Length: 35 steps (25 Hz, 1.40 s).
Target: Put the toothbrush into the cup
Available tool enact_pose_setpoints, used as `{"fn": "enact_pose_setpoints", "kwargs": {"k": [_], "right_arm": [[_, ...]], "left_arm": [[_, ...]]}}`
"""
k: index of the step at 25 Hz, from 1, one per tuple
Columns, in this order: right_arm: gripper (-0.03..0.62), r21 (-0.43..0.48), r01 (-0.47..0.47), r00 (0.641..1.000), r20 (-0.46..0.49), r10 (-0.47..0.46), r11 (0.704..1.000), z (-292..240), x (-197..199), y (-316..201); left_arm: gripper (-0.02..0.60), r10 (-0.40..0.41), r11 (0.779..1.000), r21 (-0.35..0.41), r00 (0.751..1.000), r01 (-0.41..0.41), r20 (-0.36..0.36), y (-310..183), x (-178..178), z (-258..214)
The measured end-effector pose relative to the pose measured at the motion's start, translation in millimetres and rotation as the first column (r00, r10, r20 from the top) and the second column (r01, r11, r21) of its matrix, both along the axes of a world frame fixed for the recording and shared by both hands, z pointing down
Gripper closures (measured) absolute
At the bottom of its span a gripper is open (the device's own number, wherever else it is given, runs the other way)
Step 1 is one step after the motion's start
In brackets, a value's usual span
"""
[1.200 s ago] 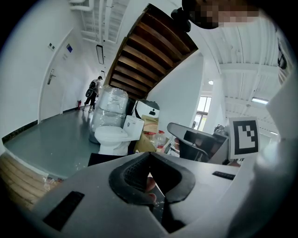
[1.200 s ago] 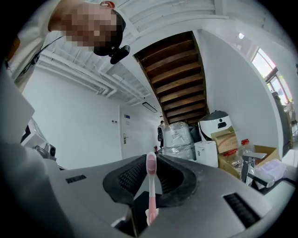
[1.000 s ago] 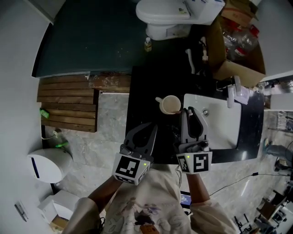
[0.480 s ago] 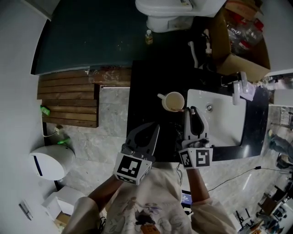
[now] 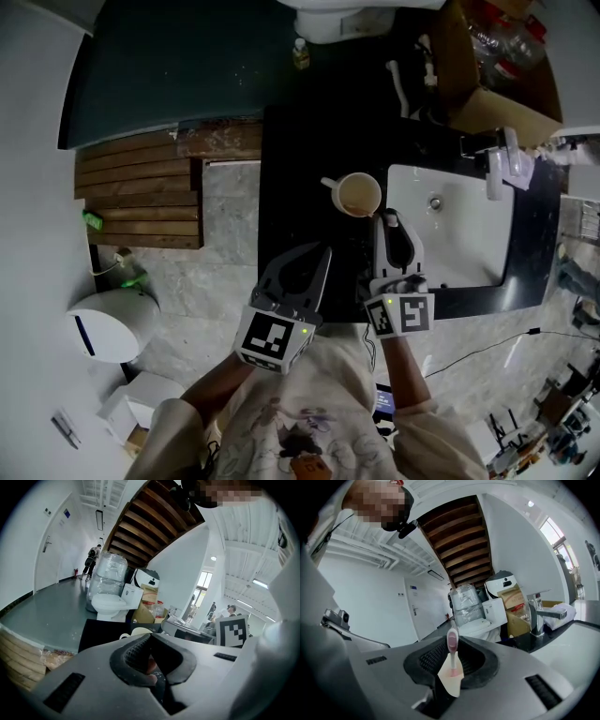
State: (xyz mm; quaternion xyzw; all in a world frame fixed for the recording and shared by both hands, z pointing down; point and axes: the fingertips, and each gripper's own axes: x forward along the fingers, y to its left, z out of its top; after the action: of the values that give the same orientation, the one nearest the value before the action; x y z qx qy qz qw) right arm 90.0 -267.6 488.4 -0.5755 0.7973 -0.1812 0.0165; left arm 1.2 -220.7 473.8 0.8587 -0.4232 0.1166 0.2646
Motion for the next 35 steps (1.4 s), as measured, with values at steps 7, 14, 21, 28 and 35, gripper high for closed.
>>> {"fn": "enact_pose_setpoints", "kwargs": {"k": [7,14,21,28,35], "right_arm": [[0.502,-0.057,-0.016,1.0,0.017,0.017,0.998,22.3,4.5,2.3],[0.47,-0.114,-0.007,0.997,0.074,0.015,0.993,35.2,4.8,2.7],[0.427,-0.174,0.023,0.991,0.136,0.001,0.985,47.3,-4.0,12.7],[0.408,-0.198,0.048,0.977,0.212,-0.005,0.979,46.7,-9.0,27.3],[0.408,-0.17,0.051,0.978,0.207,-0.015,0.984,30.4,-2.4,43.1]], "left_arm": [[0.568,0.017,1.0,-0.01,1.0,-0.017,0.001,-2.3,5.4,7.4],[0.569,0.025,1.0,0.005,1.0,-0.025,-0.004,1.0,7.4,3.9],[0.569,0.027,1.0,-0.004,1.0,-0.027,-0.002,9.3,7.0,1.7],[0.569,0.016,1.0,0.017,1.0,-0.015,-0.009,15.7,11.5,-9.2],[0.569,-0.012,0.999,0.031,1.0,0.012,-0.005,25.1,9.1,-19.6]]}}
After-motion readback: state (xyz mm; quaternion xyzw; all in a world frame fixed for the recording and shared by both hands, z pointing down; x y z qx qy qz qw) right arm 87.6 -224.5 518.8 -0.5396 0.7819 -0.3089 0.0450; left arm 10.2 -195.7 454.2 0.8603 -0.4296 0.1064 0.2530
